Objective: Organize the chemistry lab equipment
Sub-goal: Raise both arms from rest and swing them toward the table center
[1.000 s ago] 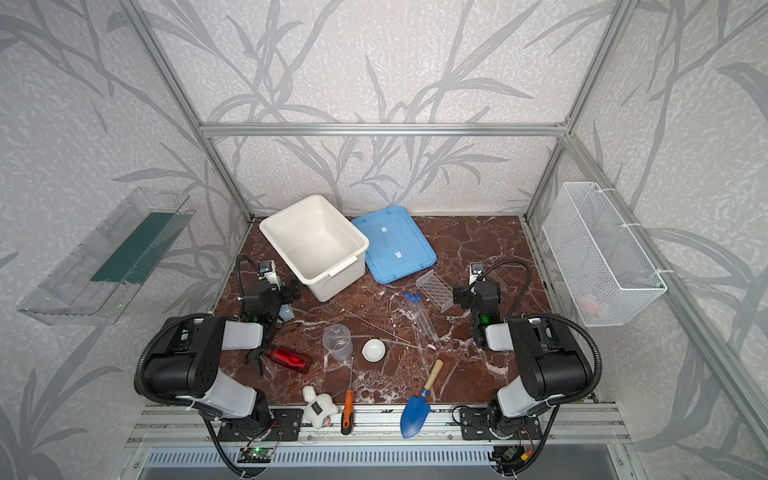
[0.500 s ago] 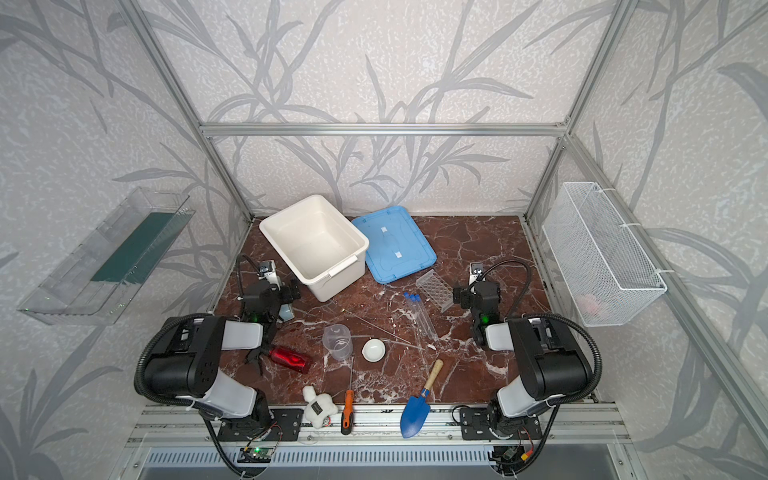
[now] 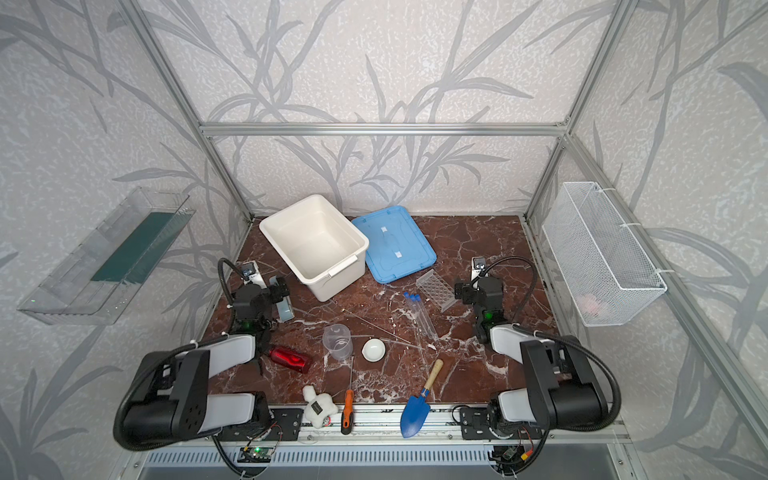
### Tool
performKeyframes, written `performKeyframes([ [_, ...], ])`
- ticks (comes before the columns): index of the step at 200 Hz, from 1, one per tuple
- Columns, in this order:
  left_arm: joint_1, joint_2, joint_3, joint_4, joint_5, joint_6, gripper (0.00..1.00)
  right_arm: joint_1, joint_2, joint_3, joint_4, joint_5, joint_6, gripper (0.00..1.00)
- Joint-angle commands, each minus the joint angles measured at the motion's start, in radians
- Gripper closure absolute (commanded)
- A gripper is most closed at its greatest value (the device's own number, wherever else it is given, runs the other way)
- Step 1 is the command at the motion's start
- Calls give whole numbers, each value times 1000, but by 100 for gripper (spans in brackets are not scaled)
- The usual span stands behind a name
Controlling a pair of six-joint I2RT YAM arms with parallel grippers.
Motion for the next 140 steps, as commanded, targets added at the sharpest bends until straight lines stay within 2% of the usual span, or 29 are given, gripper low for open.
performKeyframes([
  [1,-2,-151,74,-313,-120,-83,1,1,-112,93,-248,-72,10,1],
  [12,-2,-217,90,-415,-122,-90,1,0,-145,121,-321,-67,51,1],
  [27,-2,-264,64,-372,-118,-91,1,0,-185,145,-399,-43,132,1],
  [35,-1,-288,72,-398,-104,-109,1,0,-207,157,-442,24,212,1],
  [44,-1,-314,103,-458,-56,-127,1,-2,-241,196,-602,143,379,1],
  [51,-3,-333,127,-494,-15,-139,1,-28,-266,209,-645,84,386,1],
  [63,-3,-370,169,-551,48,-198,1,-71,-323,195,-618,-69,398,1],
  [86,-7,-455,246,-669,160,-344,1,-76,-470,217,-712,-154,440,1],
  [98,-8,-493,286,-717,260,-396,1,-76,-559,222,-758,-183,448,1],
  [111,-7,-523,295,-712,362,-465,1,-77,-645,200,-755,-234,466,1],
  [124,-5,-560,264,-679,387,-581,1,-78,-699,194,-766,-307,473,1],
  [140,-5,-607,187,-538,404,-698,1,-78,-703,224,-826,-384,476,1],
])
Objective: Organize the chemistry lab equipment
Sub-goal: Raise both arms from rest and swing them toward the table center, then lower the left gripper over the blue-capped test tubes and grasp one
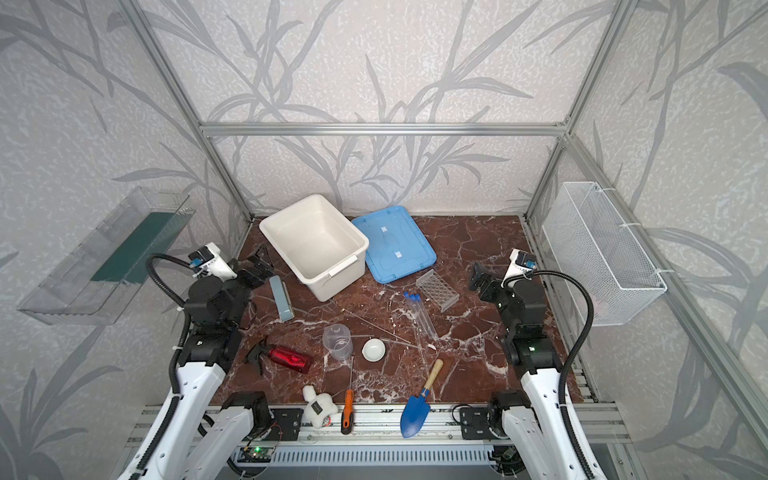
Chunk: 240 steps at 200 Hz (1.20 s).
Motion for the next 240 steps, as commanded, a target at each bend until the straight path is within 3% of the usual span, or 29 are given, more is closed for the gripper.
performKeyframes([
  [1,-3,-49,-80,81,117,-249,1,0,-14,40,-115,-165,39,1],
  [12,-5,-37,-39,44,182,-279,1,0,19,74,-161,-224,31,1],
  [36,-79,65,164,-254,273,-262,1,5,126,154,-279,-361,-23,1],
  [51,-254,96,266,-405,125,-203,1,27,184,198,-352,-369,-49,1],
  [71,-502,155,341,-472,-64,-168,1,84,231,241,-429,-302,-77,1],
  [101,-789,379,514,-594,-247,-172,2,114,297,316,-519,-285,-76,1],
  [116,-885,513,607,-644,-277,-181,3,114,315,340,-551,-284,-71,1],
  [140,-967,678,702,-655,-266,-227,8,102,314,356,-581,-269,-60,1],
  [172,-1029,845,752,-648,-258,-272,15,22,324,346,-586,-373,-45,1],
  [221,-1049,1063,794,-648,-255,-319,33,-53,332,298,-563,-430,-68,1],
  [240,-1049,1141,815,-638,-230,-328,35,-55,342,295,-565,-440,-83,1],
])
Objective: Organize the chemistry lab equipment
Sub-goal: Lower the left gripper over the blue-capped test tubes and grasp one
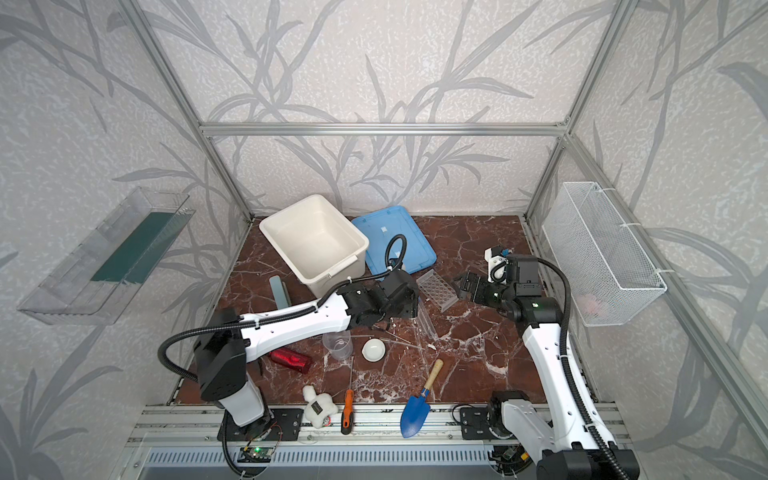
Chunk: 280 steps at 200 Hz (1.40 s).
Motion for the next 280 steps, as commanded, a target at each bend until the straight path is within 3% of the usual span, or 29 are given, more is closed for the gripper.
performKeyframes([
  [1,-1,78,40,-24,-8,-42,35,-7,10,-14,-2,-52,-24,1],
  [28,8,170,87,-68,20,-100,40,-7,8,-28,5,-70,-24,1],
  [105,15,310,168,-56,85,-104,46,-7,22,-67,16,-107,-14,1],
  [188,22,346,177,-79,71,-119,58,-7,15,-67,12,-71,-22,1],
  [280,32,365,167,-90,77,-109,58,-7,18,-67,14,-63,-22,1],
])
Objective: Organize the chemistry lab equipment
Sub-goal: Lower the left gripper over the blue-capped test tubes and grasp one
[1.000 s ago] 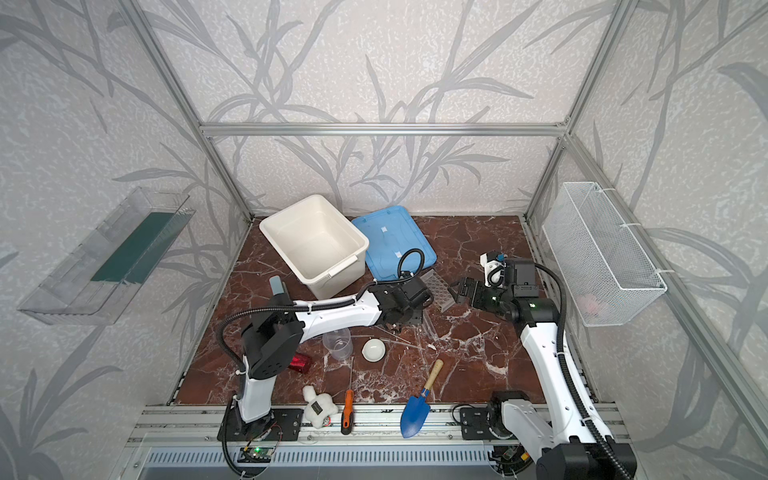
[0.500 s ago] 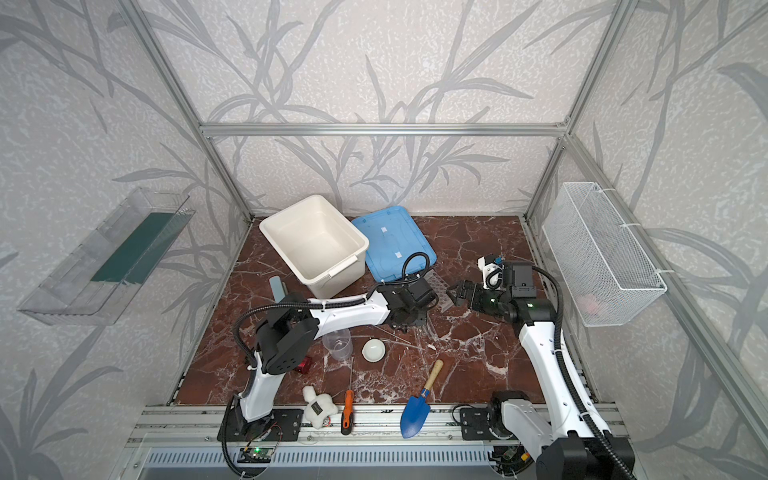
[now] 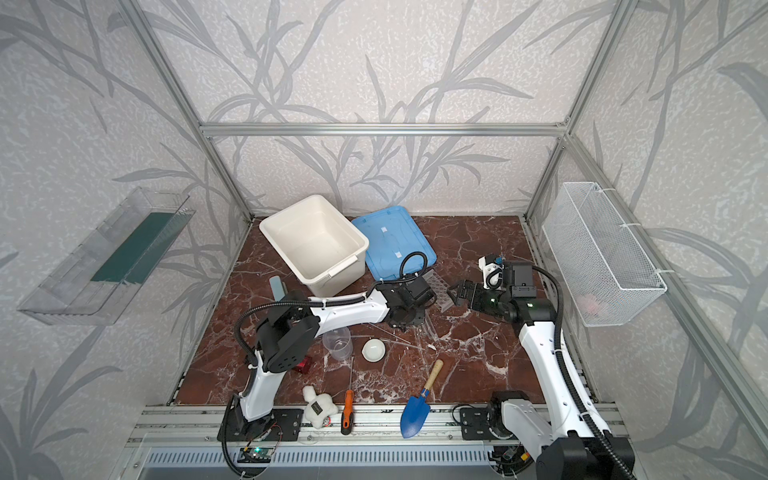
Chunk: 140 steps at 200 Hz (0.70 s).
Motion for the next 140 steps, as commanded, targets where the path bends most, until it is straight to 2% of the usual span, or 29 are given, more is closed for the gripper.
performKeyframes([
  [1,5,33,12,-45,-19,-10,58,-3,-6,-6,6,5,-13,1],
  [57,3,40,18,-49,-38,6,58,-3,-8,-10,10,3,-13,1],
  [83,-1,55,55,-140,-78,9,61,-3,-10,-11,12,2,-12,1],
  [107,-1,35,22,-158,-67,-3,69,-3,-11,-11,6,-3,-13,1],
  [140,-8,-2,-26,-164,0,-18,70,-3,3,-14,8,-17,-11,1],
])
